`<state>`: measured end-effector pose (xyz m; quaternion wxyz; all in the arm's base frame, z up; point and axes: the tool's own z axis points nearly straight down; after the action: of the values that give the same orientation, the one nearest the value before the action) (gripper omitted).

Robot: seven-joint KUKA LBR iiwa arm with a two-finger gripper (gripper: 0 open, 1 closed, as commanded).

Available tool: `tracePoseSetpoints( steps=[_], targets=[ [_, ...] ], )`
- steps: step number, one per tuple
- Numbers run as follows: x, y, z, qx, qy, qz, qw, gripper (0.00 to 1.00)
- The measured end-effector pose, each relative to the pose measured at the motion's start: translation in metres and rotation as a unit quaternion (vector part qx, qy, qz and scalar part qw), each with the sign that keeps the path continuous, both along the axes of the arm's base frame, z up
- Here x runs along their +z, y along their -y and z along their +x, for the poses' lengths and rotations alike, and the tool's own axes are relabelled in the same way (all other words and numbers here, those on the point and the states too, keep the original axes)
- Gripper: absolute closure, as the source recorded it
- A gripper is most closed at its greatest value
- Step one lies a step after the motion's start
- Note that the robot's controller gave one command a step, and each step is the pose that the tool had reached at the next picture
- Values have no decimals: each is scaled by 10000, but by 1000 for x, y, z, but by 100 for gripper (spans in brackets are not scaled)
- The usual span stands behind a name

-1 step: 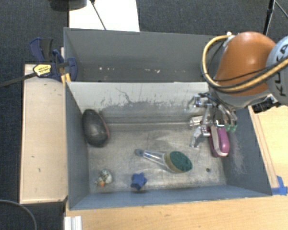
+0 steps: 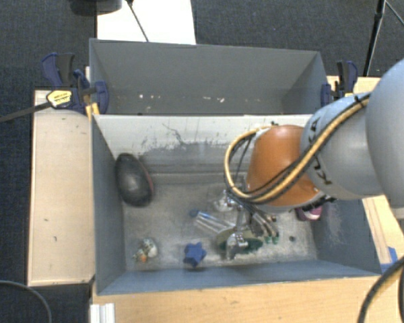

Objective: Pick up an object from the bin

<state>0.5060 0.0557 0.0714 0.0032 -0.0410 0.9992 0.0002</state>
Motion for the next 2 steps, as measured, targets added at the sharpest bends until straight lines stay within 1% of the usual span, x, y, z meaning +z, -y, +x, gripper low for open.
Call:
tracePoseSetpoints(
  steps=[1,2],
  targets=[
    [30,-1,-9,-1028,-7,9,9947,0],
    [35,13,5,-1143,-6,6,9934,0]
  ],
)
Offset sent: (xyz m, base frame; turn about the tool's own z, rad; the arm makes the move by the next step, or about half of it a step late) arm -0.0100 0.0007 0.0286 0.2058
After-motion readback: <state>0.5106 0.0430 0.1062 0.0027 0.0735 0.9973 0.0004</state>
